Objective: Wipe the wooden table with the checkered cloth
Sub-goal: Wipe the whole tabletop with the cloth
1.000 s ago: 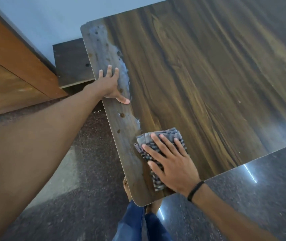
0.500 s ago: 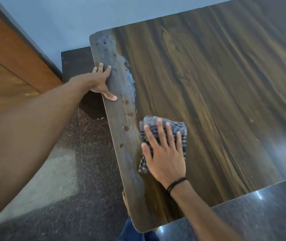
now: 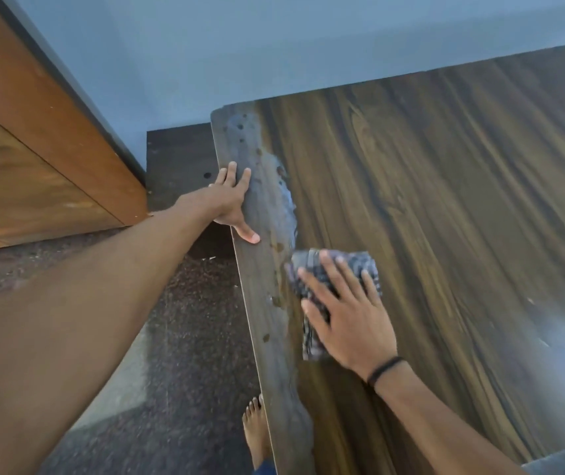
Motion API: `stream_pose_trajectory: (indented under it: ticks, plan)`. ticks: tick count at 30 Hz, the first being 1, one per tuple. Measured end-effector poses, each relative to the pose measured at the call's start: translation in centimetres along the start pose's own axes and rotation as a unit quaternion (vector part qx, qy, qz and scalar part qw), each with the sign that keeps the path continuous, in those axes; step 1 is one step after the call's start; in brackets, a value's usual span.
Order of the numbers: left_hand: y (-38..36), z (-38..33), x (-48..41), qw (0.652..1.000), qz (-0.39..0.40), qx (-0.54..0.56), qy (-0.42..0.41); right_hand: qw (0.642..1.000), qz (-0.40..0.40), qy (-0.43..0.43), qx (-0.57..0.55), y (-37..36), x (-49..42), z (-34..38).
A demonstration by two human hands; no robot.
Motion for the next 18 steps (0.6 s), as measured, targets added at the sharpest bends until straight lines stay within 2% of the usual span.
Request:
stream_pose_trajectory:
  ticks: [2, 3, 7, 8, 11, 12, 14, 16, 18]
  plan:
    - [0.2, 0.1, -0.3, 1.000, 0.013, 0.004, -0.005, 0.996, 0.010, -0.088, -0.014, 0.2, -2.7, 1.0]
    - [0.1, 0.2, -0.4, 1.000, 0.018, 0.000, -0.008, 0.995, 0.006, -0.097, -0.017, 0.1, -2.9, 2.1]
    - [-0.3, 0.5, -0.6, 0.999, 0.016, -0.036, -0.036, 1.000, 0.005, 0.010, -0.002, -0.5, -1.1, 1.7]
    - [-0.2, 0.7, -0.8, 0.998, 0.011, -0.041, -0.043, 1.000, 0.004, -0.004, 0.001, -0.2, -2.3, 0.7]
    - [1.1, 0.9, -1.5, 0.998, 0.020, -0.035, -0.051, 0.993, 0.011, -0.113, -0.029, 0.8, -8.6, 0.7]
    - [1.8, 1.0, -1.8, 0.998, 0.021, -0.024, -0.049, 0.994, 0.009, -0.109, -0.030, 0.8, -9.5, 2.0]
    - [3.2, 1.6, -2.1, 0.999, 0.020, -0.017, -0.042, 0.999, -0.008, -0.037, -0.023, 0.3, -8.9, 4.0]
    - [3.9, 2.2, -2.5, 0.999, 0.022, -0.028, -0.040, 1.000, 0.001, 0.007, -0.026, -0.1, -7.2, 2.7]
    - [4.1, 2.3, -2.7, 0.998, 0.020, -0.038, -0.041, 1.000, 0.001, -0.018, -0.022, 0.4, -9.2, 0.5]
Point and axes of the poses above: each hand's wrist, its own x-axis away from the middle knuckle, its own y-axis out of the back of the hand, z = x × y, the point moved 6 cm from there along -x, towards the middle knuckle, and after that the axes turned 7 degrees about x, right-handed, at the moved point
